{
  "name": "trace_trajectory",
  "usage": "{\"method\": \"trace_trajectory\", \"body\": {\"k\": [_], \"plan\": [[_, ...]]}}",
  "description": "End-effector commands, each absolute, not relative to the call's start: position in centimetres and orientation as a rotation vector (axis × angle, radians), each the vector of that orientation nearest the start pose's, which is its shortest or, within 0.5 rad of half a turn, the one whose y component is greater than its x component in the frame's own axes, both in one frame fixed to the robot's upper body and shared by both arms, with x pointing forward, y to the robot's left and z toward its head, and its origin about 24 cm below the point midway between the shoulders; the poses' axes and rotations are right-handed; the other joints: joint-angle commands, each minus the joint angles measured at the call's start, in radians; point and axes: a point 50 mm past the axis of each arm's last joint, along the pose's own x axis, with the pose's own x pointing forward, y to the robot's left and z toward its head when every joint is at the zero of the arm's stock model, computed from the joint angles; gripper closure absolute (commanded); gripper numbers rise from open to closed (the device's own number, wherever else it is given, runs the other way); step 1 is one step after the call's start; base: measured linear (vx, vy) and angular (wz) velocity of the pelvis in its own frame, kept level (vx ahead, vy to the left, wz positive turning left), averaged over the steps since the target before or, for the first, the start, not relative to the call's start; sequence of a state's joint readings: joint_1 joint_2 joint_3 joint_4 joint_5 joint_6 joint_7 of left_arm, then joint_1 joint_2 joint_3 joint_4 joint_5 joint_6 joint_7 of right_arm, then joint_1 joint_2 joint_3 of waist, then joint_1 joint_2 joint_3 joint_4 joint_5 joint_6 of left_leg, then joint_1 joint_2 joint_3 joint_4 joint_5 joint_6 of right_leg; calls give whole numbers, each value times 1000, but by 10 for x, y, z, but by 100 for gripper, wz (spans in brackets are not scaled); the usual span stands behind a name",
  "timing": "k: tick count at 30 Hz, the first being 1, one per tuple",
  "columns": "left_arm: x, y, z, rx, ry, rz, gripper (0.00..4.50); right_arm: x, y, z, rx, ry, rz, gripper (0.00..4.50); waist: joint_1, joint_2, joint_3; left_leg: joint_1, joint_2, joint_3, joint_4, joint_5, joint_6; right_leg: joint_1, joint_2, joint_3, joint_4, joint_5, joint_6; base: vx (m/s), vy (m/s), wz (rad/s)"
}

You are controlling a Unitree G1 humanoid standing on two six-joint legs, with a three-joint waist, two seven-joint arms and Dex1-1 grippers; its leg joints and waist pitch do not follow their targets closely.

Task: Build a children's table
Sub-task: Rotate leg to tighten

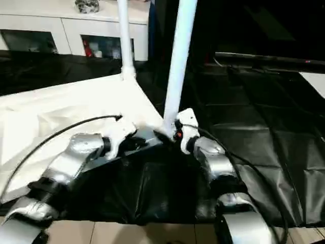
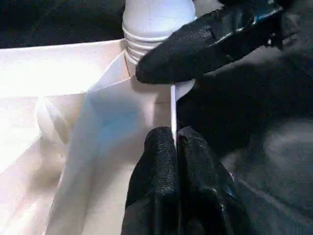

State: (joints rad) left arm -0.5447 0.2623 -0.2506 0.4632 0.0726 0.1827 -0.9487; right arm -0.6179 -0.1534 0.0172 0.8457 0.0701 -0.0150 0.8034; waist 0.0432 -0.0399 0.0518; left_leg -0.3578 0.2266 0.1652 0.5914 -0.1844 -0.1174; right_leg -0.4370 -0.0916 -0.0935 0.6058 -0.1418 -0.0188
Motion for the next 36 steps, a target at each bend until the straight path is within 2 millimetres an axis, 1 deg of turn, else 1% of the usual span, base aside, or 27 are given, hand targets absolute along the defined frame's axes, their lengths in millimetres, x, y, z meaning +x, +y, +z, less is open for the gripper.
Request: {"method": "trace_trajectory", "body": {"k": [1,2,4,5,8,9,10,12,13,14,15,17,18,22,23,25,27,28,29,30,31,32,33,34,36], "plan": [[314,85,75,387,198,-1261,450,334,-112,39,-68,235,990,36,4,3,-71,-2,0,15,-66,-224,78,70,-36,42,-73,-286,-197,0,0,0],[314,85,75,387,198,-1261,450,334,-112,39,-68,235,990,36,5,3,-70,-3,-1,16,-65,-225,78,70,-35,41,-72,-287,-200,0,0,0],[313,91,73,401,217,-1271,450,330,-118,39,-95,243,1047,36,11,1,-70,-3,-1,15,-66,-226,73,72,-38,42,-73,-297,-196,0,0,0],[312,97,72,415,232,-1281,450,326,-123,39,-122,255,1105,36,15,0,-70,-4,-1,15,-65,-224,74,75,-37,42,-72,-296,-192,0,0,0],[311,102,72,423,244,-1300,450,321,-129,39,-159,277,1177,36,17,-1,-69,-4,0,15,-66,-235,74,73,-39,42,-74,-322,-186,0,0,0],[310,104,73,426,249,-1310,450,319,-131,38,-169,285,1199,61,19,5,-68,-4,-1,14,-66,-236,72,73,-39,42,-74,-325,-186,0,0,0],[309,105,73,431,255,-1320,450,318,-133,38,-185,289,1216,61,18,7,-68,-2,0,15,-67,-238,70,71,-38,42,-75,-321,-188,0,0,0],[309,106,72,435,260,-1329,450,318,-135,39,-195,293,1224,73,18,5,-69,-3,0,14,-67,-242,65,72,-37,42,-74,-314,-191,0,0,0],[308,107,72,439,264,-1336,450,318,-138,40,-203,294,1230,93,18,5,-69,-1,0,14,-67,-240,65,72,-36,42,-73,-305,-195,0,0,0],[307,108,72,441,265,-1341,450,318,-138,41,-206,292,1230,104,19,5,-69,-3,0,14,-67,-238,64,73,-36,42,-73,-300,-196,0,0,0],[307,108,72,441,265,-1342,450,318,-139,41,-206,292,1230,104,19,4,-70,-3,-1,14,-67,-235,64,74,-36,42,-72,-299,-196,0,0,0],[307,109,71,441,267,-1346,450,318,-139,42,-204,289,1232,125,19,4,-70,-2,-1,14,-66,-231,64,73,-36,42,-72,-296,-198,0,0,0],[306,110,71,441,267,-1351,450,317,-139,42,-202,288,1238,134,18,0,-70,-3,0,15,-66,-231,64,73,-36,42,-72,-296,-198,0,0,0],[305,113,69,441,279,-1347,450,313,-137,41,-194,288,1259,151,21,2,-70,-3,0,15,-66,-223,67,74,-36,42,-71,-292,-195,0,0,0],[306,114,69,438,282,-1332,450,312,-136,40,-188,290,1258,169,21,2,-71,-3,1,14,-66,-221,67,75,-37,43,-69,-287,-195,0,0,0],[307,115,69,433,283,-1316,450,312,-135,38,-182,292,1249,173,21,3,-69,-2,-1,15,-67,-233,63,73,-36,42,-73,-310,-191,0,0,0],[310,114,69,425,278,-1278,450,313,-133,36,-162,295,1215,176,21,3,-68,-2,0,14,-68,-241,60,72,-36,42,-74,-327,-186,0,0,0],[319,111,71,411,260,-1178,450,317,-127,30,-129,302,1106,178,19,0,-66,-2,-1,14,-69,-239,50,70,-36,42,-76,-348,-175,0,0,0],[323,109,72,400,252,-1126,450,320,-122,27,-113,300,1037,178,18,0,-65,-1,-3,13,-68,-245,39,70,-38,41,-79,-379,-162,0,0,0],[326,108,72,393,248,-1097,450,322,-120,25,-105,299,996,178,17,-1,-65,-1,-5,13,-68,-251,36,70,-37,39,-83,-400,-152,0,0,0],[326,108,72,393,248,-1094,450,322,-119,25,-104,299,992,178,17,-1,-67,0,-6,12,-68,-254,33,68,-38,38,-85,-427,-137,0,0,0],[333,104,73,387,244,-1024,450,326,-113,21,-87,305,888,178,13,-3,-65,-1,-7,13,-68,-253,30,67,-37,38,-88,-445,-125,0,0,0],[339,99,74,380,239,-955,450,330,-106,18,-78,314,784,178,13,-2,-65,-2,-8,12,-68,-250,28,67,-37,38,-89,-451,-118,0,0,0],[342,97,74,376,237,-926,450,331,-103,16,-75,318,741,178,12,3,-66,2,-11,12,-68,-246,17,63,-37,37,-91,-462,-110,0,0,0],[347,89,74,357,237,-856,450,334,-94,14,-71,322,645,178,10,5,-67,2,-12,13,-67,-253,14,62,-35,36,-94,-466,-104,0,0,0]]}}
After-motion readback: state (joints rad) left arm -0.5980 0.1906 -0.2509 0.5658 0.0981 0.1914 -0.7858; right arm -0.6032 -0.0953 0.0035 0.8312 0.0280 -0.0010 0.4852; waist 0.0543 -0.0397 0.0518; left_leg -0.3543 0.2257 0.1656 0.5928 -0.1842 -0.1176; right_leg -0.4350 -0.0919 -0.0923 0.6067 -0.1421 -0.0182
